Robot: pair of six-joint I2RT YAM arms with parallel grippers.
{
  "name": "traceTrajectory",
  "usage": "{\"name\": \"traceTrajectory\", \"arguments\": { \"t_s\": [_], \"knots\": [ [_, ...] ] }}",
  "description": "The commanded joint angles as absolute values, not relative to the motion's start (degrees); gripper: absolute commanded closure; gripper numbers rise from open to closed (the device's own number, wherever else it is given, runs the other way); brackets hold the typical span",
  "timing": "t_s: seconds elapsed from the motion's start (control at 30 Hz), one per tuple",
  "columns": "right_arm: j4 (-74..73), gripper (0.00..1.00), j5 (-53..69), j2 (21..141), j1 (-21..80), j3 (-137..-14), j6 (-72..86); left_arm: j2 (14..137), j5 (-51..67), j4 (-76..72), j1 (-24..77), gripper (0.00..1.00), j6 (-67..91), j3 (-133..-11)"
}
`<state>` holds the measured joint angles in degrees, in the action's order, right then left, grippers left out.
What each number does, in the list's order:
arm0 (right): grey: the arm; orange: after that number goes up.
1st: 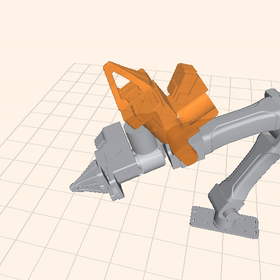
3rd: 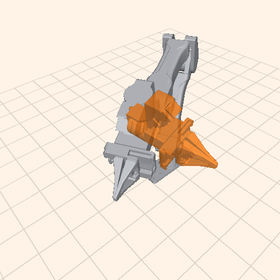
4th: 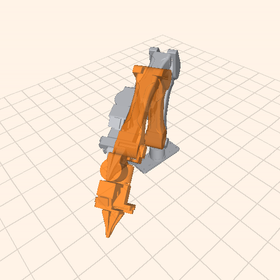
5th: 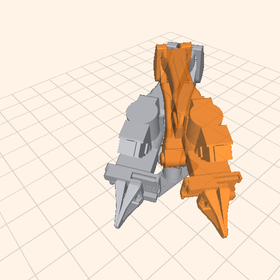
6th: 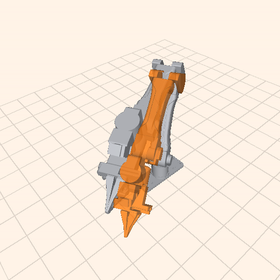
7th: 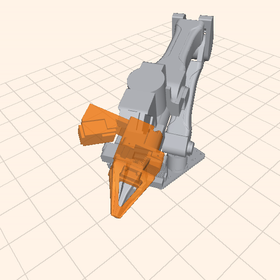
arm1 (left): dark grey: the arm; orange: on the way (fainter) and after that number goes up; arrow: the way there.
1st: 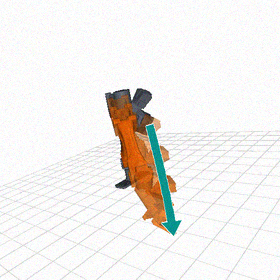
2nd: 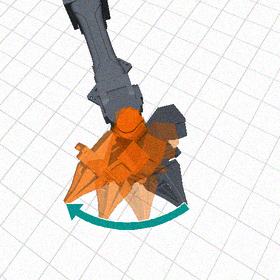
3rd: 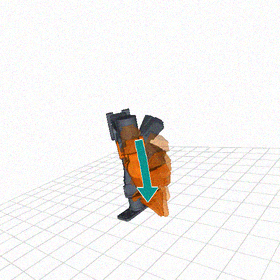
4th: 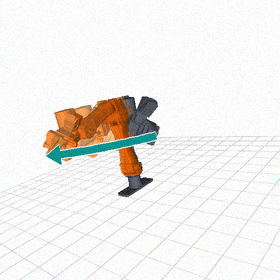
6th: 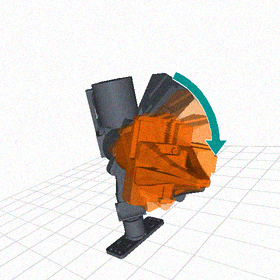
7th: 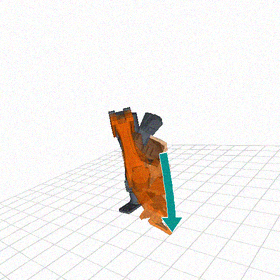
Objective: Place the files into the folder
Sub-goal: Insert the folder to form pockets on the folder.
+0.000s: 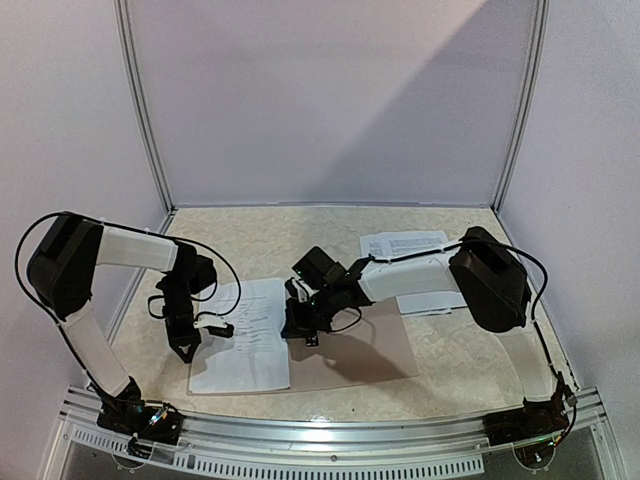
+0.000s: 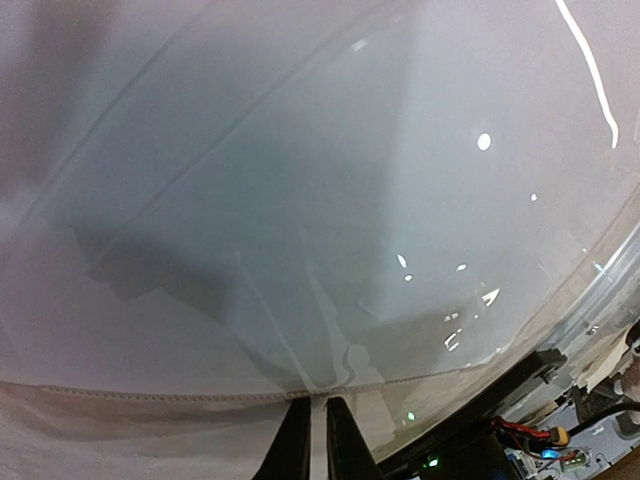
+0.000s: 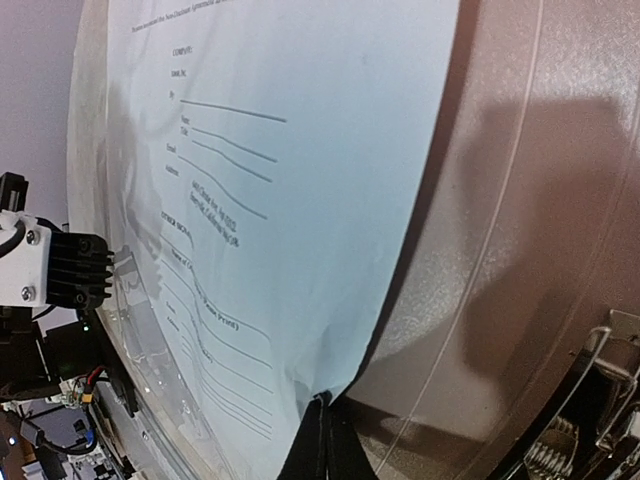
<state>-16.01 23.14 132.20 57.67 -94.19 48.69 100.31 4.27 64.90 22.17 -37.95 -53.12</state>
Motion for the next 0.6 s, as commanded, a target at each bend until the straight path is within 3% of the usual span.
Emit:
{"name": "traceTrajectory", "arguments": {
  "t_s": [0.0,0.57],
  "knots": [
    [-13.0,1.00,25.3,133.1,57.9,-91.9,50.6,102.0,7.2,57.9,22.0,0.91,-38.6,-52.5],
    [-18.4,0.96,22.3,131.7,59.2,-93.9,48.9,101.9,7.4,57.8,21.8,0.91,-38.5,-52.5]
  ]
}}
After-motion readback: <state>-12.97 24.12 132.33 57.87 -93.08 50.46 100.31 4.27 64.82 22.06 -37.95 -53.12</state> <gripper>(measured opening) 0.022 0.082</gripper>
